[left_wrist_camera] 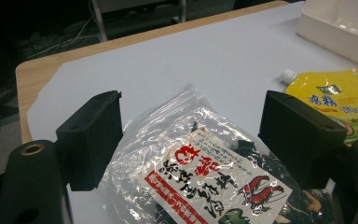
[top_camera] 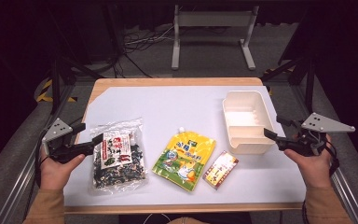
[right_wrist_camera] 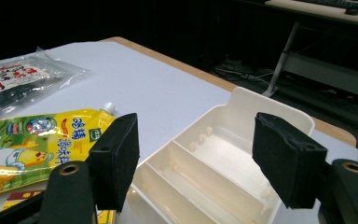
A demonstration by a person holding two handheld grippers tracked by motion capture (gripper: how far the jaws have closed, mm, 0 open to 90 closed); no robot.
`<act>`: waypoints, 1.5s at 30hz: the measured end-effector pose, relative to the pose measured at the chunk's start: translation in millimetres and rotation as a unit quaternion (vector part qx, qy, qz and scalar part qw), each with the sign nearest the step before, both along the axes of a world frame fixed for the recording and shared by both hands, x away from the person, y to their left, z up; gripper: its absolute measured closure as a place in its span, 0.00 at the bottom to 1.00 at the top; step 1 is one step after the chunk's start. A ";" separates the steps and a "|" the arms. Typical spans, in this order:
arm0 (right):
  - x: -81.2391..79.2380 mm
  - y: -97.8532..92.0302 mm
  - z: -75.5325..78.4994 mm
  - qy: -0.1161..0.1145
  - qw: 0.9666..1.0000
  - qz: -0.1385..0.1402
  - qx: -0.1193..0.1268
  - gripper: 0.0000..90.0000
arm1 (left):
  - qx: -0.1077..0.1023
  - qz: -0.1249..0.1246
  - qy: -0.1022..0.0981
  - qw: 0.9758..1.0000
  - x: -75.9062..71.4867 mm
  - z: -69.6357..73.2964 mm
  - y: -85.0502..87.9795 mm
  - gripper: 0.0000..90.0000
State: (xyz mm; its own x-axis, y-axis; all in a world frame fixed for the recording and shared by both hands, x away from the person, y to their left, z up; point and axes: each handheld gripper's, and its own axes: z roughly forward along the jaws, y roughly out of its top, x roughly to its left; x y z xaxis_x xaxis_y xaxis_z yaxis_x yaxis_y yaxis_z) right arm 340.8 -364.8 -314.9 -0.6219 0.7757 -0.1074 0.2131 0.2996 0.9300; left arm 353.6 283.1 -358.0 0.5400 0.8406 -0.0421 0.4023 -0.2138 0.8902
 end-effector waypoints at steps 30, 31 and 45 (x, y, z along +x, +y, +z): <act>3.6 23.0 -13.9 0.049 0.998 0.030 -0.031 0.30 | 0.017 0.038 0.063 0.997 25.6 -18.4 3.1 0.19; 3.6 23.0 -13.9 0.049 0.998 0.030 -0.031 0.30 | 0.017 0.038 0.063 0.997 25.6 -18.4 3.1 0.19; -4.6 28.7 -19.2 0.057 0.996 0.042 -0.050 0.33 | 0.003 0.098 0.101 0.990 61.3 -54.4 20.4 0.19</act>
